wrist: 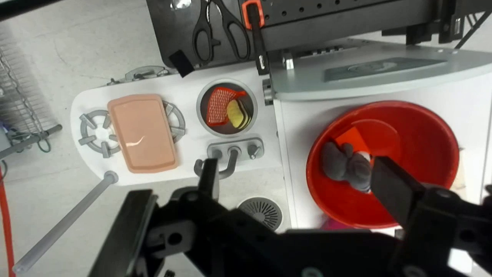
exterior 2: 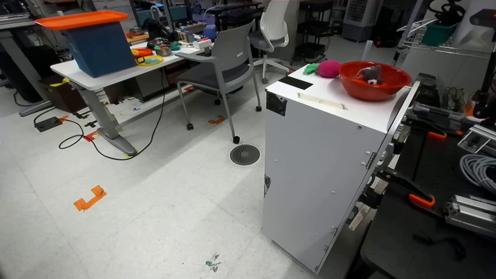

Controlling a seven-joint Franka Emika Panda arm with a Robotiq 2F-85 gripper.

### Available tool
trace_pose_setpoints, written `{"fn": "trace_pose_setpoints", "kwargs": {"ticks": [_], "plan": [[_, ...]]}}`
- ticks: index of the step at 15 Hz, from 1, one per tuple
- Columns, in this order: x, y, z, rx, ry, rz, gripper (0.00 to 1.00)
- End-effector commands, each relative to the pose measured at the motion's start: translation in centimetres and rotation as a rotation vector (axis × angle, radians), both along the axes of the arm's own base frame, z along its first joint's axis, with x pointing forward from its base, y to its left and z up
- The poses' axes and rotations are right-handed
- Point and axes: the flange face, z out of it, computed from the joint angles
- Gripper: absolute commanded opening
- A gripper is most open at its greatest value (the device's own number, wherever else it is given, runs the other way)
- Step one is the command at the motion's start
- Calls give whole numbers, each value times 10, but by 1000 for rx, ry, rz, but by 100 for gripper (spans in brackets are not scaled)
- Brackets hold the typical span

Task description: Remove the grey doll from the red bowl

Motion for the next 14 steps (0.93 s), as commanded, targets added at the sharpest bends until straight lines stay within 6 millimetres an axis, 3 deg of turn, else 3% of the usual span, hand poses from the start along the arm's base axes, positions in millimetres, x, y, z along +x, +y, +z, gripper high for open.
{"fn": "trace_pose_setpoints", "kwargs": {"ticks": [1,5,9,14], "plan": [[24,-3,15,-14,-104,-33,100],[43,7,22,25,-209,-33,100],[56,23,16,86,-248,-19,100],[50,28,9,85,-220,-23,100]]}}
